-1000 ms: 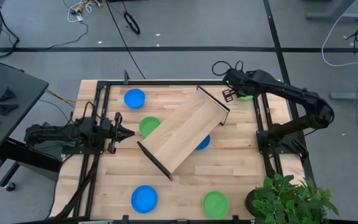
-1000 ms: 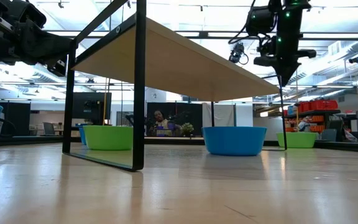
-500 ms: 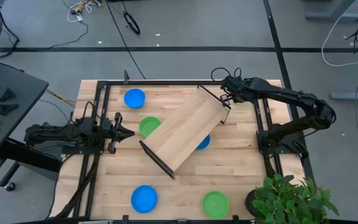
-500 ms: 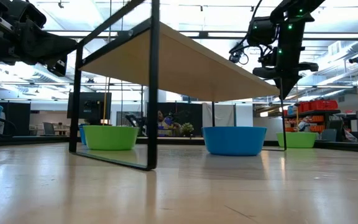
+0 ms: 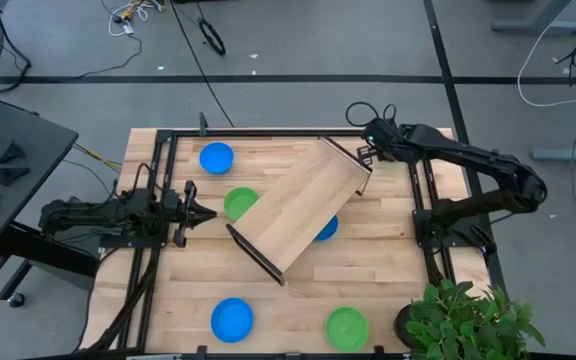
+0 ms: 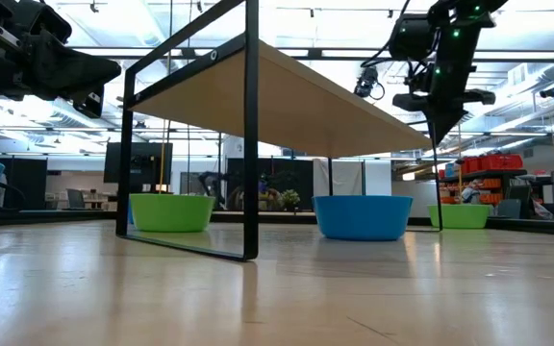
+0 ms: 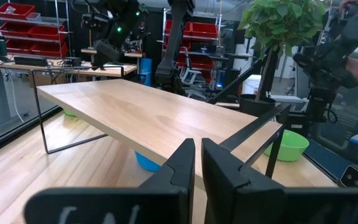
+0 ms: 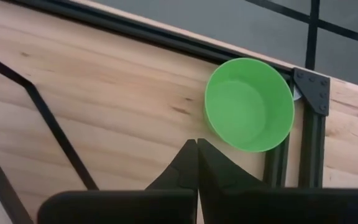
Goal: Pick & Place Mini bowls
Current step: Put the top green bowl on the shelf
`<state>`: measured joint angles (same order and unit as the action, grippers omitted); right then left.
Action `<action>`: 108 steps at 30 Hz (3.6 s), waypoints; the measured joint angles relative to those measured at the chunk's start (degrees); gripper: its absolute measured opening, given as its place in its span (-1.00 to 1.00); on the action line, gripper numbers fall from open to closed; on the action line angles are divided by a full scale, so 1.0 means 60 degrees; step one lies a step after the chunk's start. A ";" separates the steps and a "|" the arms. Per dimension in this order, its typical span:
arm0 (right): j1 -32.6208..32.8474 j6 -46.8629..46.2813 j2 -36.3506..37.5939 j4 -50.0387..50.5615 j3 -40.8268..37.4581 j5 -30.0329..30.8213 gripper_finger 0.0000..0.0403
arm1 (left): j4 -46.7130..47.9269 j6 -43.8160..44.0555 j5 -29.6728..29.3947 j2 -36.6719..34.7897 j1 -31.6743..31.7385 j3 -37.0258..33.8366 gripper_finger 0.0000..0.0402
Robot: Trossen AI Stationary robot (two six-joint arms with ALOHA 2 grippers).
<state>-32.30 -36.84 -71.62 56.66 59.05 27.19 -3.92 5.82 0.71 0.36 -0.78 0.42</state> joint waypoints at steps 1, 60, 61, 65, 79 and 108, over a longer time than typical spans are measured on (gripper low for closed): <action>-0.0014 -0.0002 0.0064 0.0004 0.0000 0.0057 -1.00 | 0.0004 0.0000 0.0000 -0.0002 0.0002 0.0000 -0.84; -0.0883 0.3892 0.1346 -0.0354 -0.1380 -0.0426 -1.00 | 0.0003 -0.0001 0.0000 0.0000 0.0000 -0.0002 -0.84; -0.0884 0.3846 0.1376 -0.0387 -0.1475 -0.0254 -1.00 | 0.0001 -0.0001 0.0000 -0.0002 0.0003 0.0000 -0.84; -0.0884 0.3704 0.1456 -0.0654 -0.1880 -0.0064 -1.00 | 0.0001 -0.0001 0.0000 0.0000 0.0001 0.0001 -0.84; -0.1630 0.2964 0.1498 -0.1749 -0.2524 0.0307 -1.00 | 0.0000 -0.0001 0.0000 0.0000 0.0001 -0.0002 -0.84; -0.2549 0.5107 0.0351 -0.2275 -0.2524 -0.1022 -1.00 | 0.0003 -0.0004 0.0000 -0.0004 0.0003 -0.0002 -0.84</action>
<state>-47.60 -6.20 -69.52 43.01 43.90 21.06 -3.91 5.80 0.71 0.34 -0.76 0.40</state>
